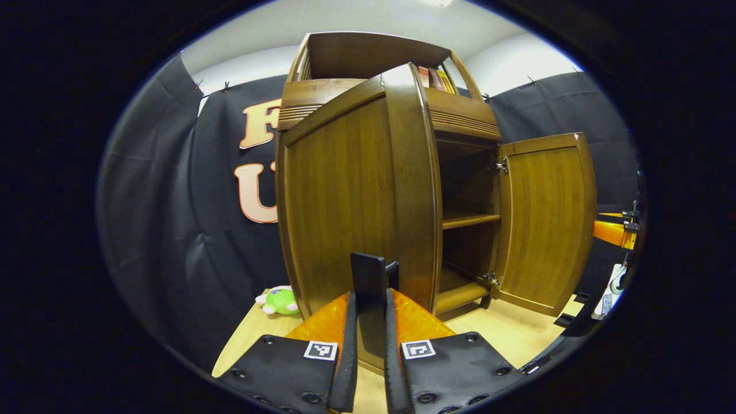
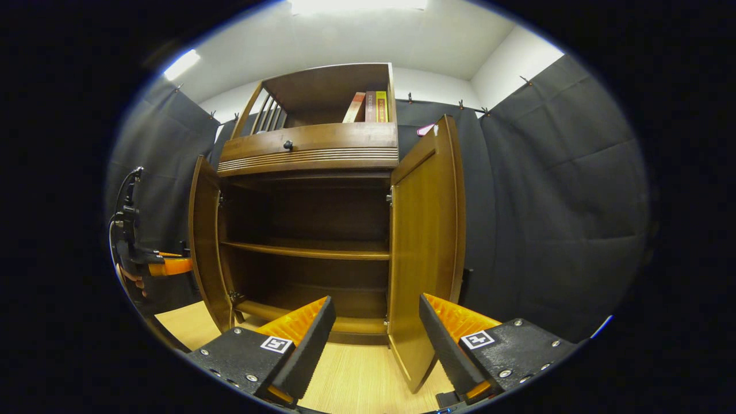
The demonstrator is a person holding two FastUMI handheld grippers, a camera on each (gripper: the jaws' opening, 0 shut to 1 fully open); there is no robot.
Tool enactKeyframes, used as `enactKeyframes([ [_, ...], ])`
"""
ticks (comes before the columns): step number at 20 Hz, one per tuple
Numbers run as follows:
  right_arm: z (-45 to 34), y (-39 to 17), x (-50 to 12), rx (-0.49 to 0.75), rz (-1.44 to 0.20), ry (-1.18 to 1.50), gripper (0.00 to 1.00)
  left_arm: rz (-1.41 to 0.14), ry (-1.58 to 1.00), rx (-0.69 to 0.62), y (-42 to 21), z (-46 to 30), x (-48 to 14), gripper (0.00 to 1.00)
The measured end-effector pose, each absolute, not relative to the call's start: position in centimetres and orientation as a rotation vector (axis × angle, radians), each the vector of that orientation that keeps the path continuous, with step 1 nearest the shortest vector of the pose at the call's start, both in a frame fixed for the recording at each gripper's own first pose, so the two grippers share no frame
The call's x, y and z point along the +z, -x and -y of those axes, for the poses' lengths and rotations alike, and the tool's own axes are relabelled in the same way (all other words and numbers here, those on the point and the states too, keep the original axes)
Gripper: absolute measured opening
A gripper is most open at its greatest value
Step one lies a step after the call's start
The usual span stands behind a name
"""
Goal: Open the right door of the double-door shoe cabinet with the right hand, and open the left door with the left hand.
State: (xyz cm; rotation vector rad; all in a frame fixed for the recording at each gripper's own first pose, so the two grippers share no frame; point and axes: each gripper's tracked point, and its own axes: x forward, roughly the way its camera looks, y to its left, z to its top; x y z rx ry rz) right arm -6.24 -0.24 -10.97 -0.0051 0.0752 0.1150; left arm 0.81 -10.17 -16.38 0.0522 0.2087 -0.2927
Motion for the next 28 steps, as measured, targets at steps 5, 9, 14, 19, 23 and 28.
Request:
enactKeyframes([
  [5, -1.2, 6.2, -10.4, 0.136, -0.061, -0.009, 0.91, -0.209, -0.094, -0.215, 0.4, 6.8, -16.1, 0.16],
  [9, -2.2, 6.3, -10.0, 0.153, -0.051, -0.003, 0.91, -0.199, -0.060, -0.149, 1.1, 3.0, -15.6, 0.16],
  [14, -3.2, 6.4, -9.9, 0.174, -0.050, -0.009, 0.91, -0.192, -0.041, -0.134, 0.9, 0.8, -15.3, 0.10],
  [19, -4.0, 6.3, -9.9, 0.186, -0.049, -0.017, 0.91, -0.183, -0.060, -0.139, 1.6, 0.0, -14.7, 0.10],
  [23, -4.4, 6.1, -10.1, 0.196, -0.051, -0.019, 0.91, -0.182, -0.062, -0.109, 1.6, -1.4, -14.5, 0.10],
  [28, -4.4, 5.7, -10.5, 0.197, -0.058, -0.021, 0.91, -0.178, -0.043, -0.092, 1.6, -2.3, -14.7, 0.10],
])
